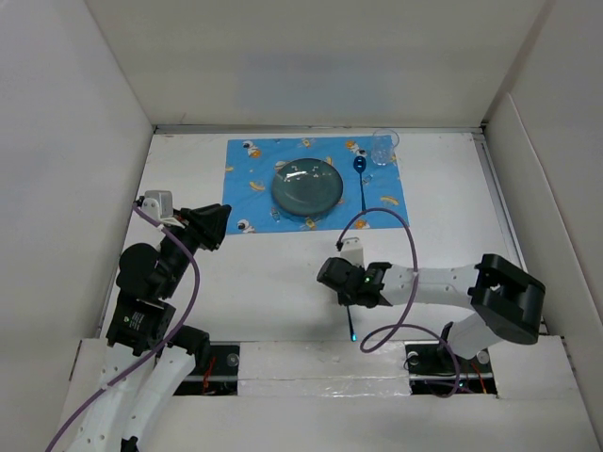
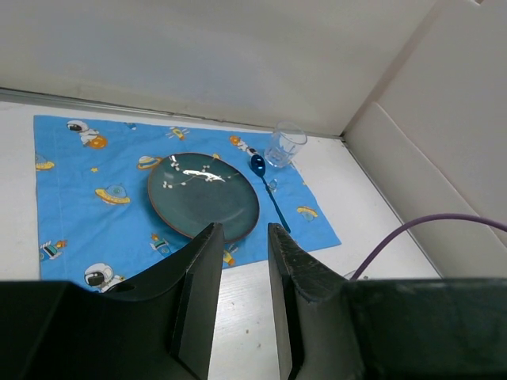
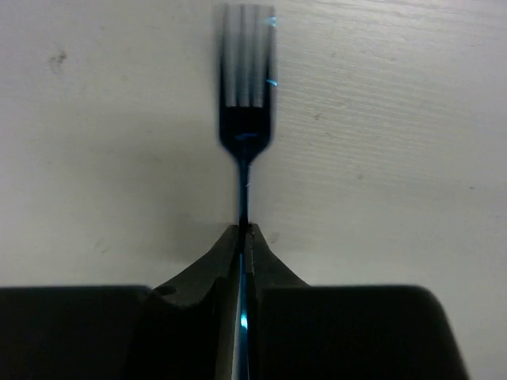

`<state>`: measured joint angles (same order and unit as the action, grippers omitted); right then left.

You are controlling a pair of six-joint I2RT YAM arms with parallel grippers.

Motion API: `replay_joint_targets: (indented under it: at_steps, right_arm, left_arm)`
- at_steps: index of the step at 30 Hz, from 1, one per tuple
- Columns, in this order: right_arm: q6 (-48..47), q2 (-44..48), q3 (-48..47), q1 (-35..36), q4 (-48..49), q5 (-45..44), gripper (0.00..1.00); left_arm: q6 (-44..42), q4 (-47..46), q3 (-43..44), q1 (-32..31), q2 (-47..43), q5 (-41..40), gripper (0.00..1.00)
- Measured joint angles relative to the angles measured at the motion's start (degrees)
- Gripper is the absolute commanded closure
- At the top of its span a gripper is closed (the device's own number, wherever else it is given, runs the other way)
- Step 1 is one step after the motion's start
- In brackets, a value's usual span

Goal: Set the dinner table for one person

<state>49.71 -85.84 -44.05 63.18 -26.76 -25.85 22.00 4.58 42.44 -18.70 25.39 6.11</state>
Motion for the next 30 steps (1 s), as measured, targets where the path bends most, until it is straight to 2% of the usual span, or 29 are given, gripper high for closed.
replay_joint_targets:
  at_steps: [8,12,13,16,21,30]
  right_arm:
    - [2.4,-3.4,-4.0,4.8,-1.3,-2.2,1.00]
    - [-1.5,-3.5,-9.5,5.0,-0.9,-1.4,1.00]
    - [-3.1,-4.2,-12.7,4.2,-0.7,-1.2,1.00]
    - [-8.1,-9.8,-26.7,1.1,1.7,-0.6,1.00]
    - [-14.1,-27.7,-55.1,-4.6,5.8,1.9,1.00]
    - [-17.1,-60.8,-98.6,-11.5,-2.4,6.3,1.00]
  left_arm:
    - [0.0,0.0,0.0,0.0,-0.1,-0.1,0.73]
    - [0.0,0.0,0.0,0.0,-0.1,-0.3,0.72]
    - [0.0,0.0,0.0,0.0,-0.2,-0.5,0.68]
    - [0.1,0.4,0.0,0.0,-0.7,-1.9,0.63]
    - [0.1,1.0,0.0,0.0,-1.3,-4.1,0.57]
    - [0.1,1.3,0.0,0.0,-1.6,-5.0,0.56]
